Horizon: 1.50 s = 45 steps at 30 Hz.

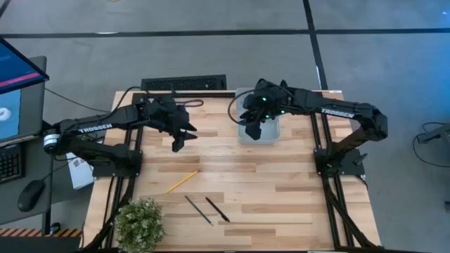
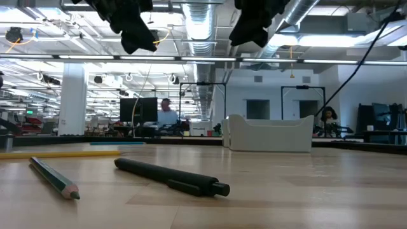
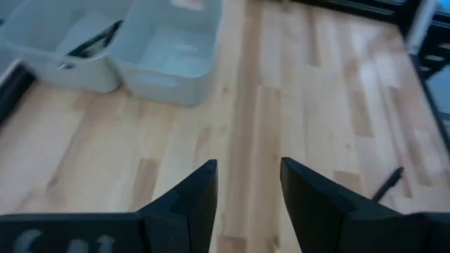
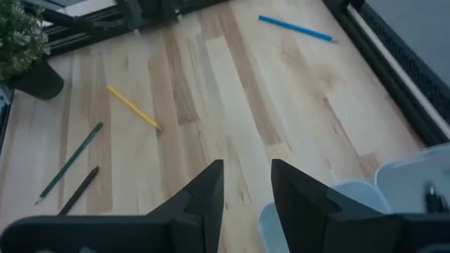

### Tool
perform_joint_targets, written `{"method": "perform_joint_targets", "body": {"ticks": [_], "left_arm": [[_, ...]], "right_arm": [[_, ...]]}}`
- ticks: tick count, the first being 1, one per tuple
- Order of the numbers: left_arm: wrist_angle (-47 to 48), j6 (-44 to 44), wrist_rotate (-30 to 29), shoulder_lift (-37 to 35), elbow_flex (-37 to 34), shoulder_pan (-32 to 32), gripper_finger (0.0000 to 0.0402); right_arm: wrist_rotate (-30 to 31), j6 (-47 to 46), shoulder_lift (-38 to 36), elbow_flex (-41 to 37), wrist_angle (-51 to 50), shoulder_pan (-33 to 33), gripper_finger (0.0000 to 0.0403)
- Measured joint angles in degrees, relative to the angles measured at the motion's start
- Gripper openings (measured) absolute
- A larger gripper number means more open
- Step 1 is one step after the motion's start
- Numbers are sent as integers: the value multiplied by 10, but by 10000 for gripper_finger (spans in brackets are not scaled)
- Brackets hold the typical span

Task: Sort pens & pencils
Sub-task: Put the black pen into the top bin

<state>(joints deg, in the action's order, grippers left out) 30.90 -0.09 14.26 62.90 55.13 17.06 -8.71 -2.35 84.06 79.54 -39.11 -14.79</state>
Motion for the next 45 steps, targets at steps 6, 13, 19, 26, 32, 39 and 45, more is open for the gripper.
{"method": "perform_joint_targets", "body": {"ticks": [6, 13, 19, 26, 32, 39, 45], "left_arm": [[-17, 2, 18, 21, 1, -45, 146], [-8, 87, 17, 49, 0, -89, 149], [-13, 138, 13, 58, 2, -124, 193], [-41, 133, 16, 115, 2, -154, 253], [-55, 162, 25, 173, 2, -185, 262], [-80, 205, 47, 225, 2, -249, 262], [-141, 219, 45, 269, 2, -289, 262]], "right_arm": [[0, -56, -25, -41, 19, 7, 141], [0, -97, -23, -45, 23, 29, 140], [0, -123, -23, -45, 25, 43, 141], [22, -149, -23, -45, 27, 60, 140], [55, -173, -23, -45, 33, 76, 141], [62, -193, -23, -45, 42, 84, 140], [62, -199, -23, -45, 60, 83, 141]]}}
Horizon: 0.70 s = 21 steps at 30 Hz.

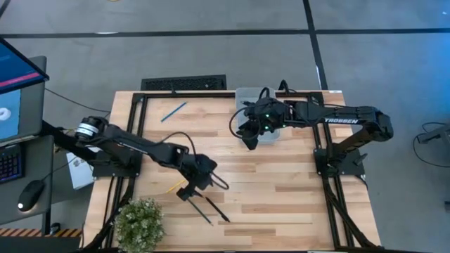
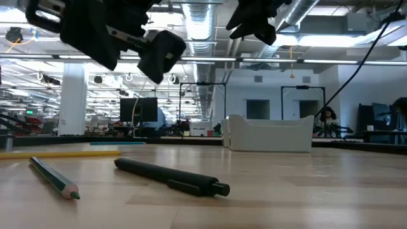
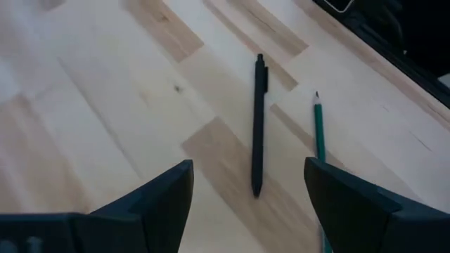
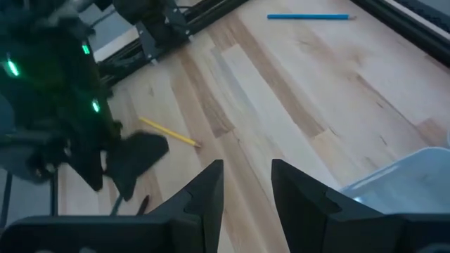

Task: Sort pens & pencils
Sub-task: Put the black pen into the top bin

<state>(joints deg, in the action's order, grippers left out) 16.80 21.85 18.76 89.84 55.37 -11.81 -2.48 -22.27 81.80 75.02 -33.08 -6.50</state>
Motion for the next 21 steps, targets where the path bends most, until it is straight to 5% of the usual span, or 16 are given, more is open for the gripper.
{"method": "perform_joint_targets", "body": {"ticks": [21], "left_arm": [[-78, -27, -2, 142, 25, -44, 262]], "right_arm": [[-2, -3, 0, 0, 6, 0, 139]]}}
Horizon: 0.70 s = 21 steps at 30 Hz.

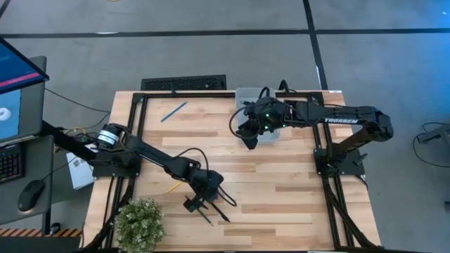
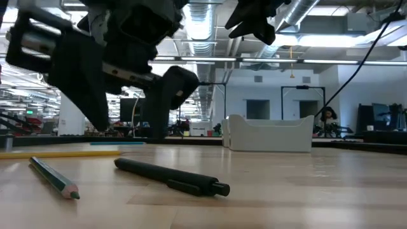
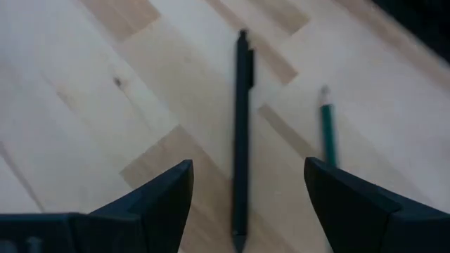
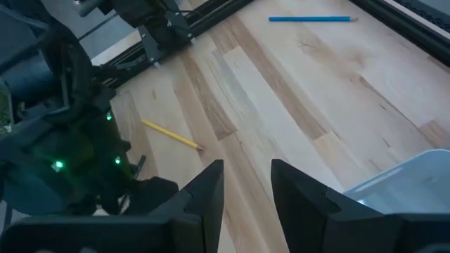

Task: Sort pens & pencils
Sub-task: Put the black pen into the top bin

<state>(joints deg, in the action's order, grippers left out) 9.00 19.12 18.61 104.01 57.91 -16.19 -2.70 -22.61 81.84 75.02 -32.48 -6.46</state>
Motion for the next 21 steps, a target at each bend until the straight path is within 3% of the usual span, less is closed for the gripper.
{"method": "perform_joint_targets", "body": {"ticks": [11, 21], "left_arm": [[-12, -24, -98, 49, 4, -20, 262], [-12, -66, -116, 51, 3, -31, 262]], "right_arm": [[-2, 0, 0, 0, -1, 25, 143], [-2, 0, 0, 0, -5, 49, 143]]}}
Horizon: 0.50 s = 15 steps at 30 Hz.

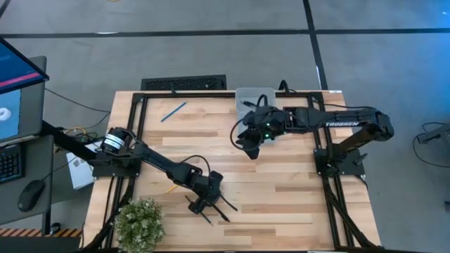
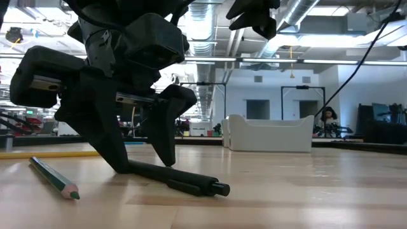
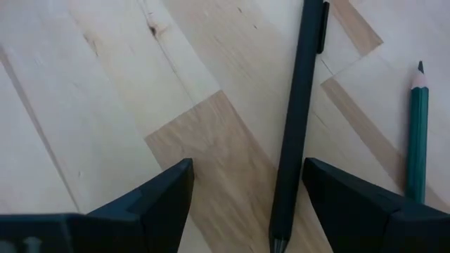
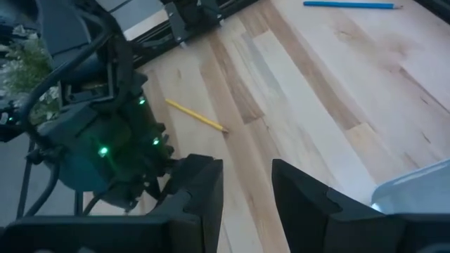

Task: Sort pens & pencils
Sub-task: Put the black pen into the top bin

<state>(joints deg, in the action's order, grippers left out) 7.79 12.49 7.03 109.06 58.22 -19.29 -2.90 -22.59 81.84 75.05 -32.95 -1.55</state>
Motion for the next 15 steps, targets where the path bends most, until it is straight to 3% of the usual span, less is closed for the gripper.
{"method": "perform_joint_targets", "body": {"ticks": [10, 15], "left_arm": [[8, 14, 13, 1, -1, 3, 260], [20, 18, 17, 1, -1, 3, 228]], "right_arm": [[2, 0, 0, 0, 0, 21, 139], [2, -1, 0, 0, 0, 25, 141]]}}
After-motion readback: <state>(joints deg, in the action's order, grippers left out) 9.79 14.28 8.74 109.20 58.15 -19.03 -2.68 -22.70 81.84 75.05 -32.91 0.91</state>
